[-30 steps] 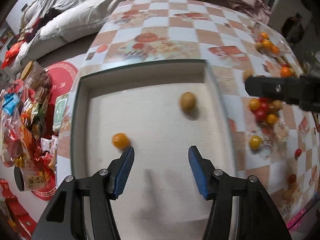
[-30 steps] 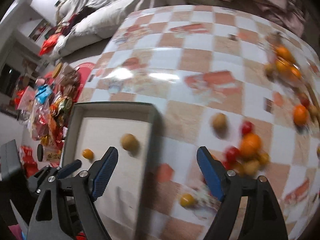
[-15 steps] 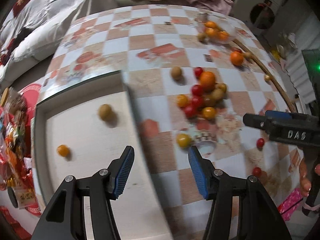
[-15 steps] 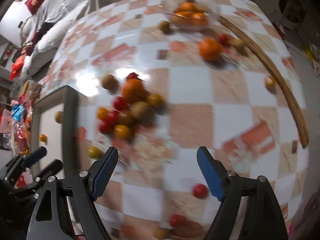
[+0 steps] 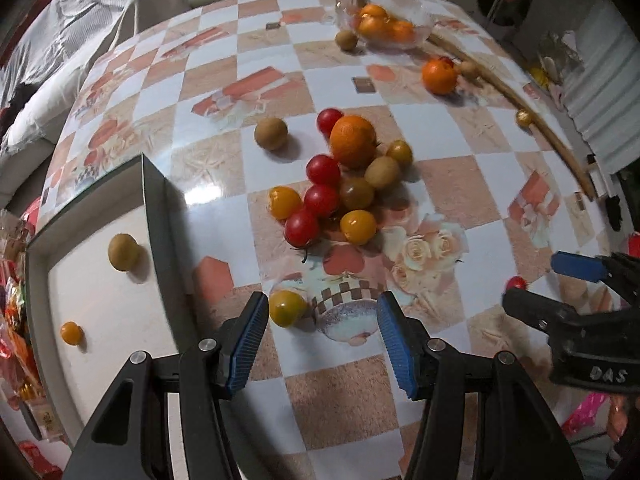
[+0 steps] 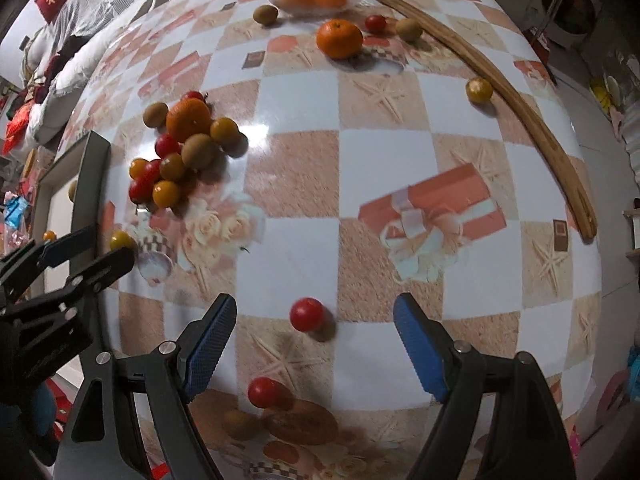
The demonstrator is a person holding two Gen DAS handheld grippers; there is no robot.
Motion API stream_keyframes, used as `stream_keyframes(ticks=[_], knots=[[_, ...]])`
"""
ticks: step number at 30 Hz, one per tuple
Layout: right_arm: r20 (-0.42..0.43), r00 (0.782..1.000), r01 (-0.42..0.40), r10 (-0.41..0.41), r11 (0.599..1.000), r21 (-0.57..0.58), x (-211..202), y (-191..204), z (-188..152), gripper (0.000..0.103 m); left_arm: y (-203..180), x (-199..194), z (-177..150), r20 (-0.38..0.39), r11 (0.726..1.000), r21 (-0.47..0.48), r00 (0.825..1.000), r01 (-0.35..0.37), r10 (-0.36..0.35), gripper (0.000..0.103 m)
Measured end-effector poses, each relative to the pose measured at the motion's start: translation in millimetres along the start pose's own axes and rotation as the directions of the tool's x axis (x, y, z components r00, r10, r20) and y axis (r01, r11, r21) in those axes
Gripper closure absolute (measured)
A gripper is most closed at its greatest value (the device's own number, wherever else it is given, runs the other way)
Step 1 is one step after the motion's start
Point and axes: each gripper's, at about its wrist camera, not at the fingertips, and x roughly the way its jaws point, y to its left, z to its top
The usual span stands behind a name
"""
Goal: Organize fruits
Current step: 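Move both open tools back toward the fruit pile, then grasp a yellow cherry tomato with the left tool while the right tool grasps a red one, then carry both held cherry tomatoes over the white tray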
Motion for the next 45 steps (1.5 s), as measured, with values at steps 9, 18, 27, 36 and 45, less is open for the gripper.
stream_keyframes(ticks=[9,18,27,36,45], knots=[[-0.002,1.0,0.031,-0.031,0.999,-0.029,12,2,-4,0.02,6,26,-2,-0.059,0.997,-0.061,0.998,-0.039,0.035,0.045],[0.031,0.992,0.128,-0.125,0.986,-0.107,17,22,-17,0.056,1,25,-2,-0.061,0.994,-0.096,0.997,-0.057,0.052,0.045],[0.024,0.999,0.045,-0.044,0.998,-0.052,12,17,-15,0.082,22,18,-8,-0.048,0.99,-0.139,0.999,-0.012,0.005,0.08],[0.034,0.999,-0.001,0.002,0.999,-0.032,-1,6,-7,0.082,40,-10,-11,0.001,0.987,-0.152,0.998,0.058,-0.059,0.08],[0.051,0.998,-0.029,0.031,0.999,-0.037,-12,14,-4,0.082,36,-33,-9,0.037,0.985,-0.148,0.995,0.092,-0.087,0.08]])
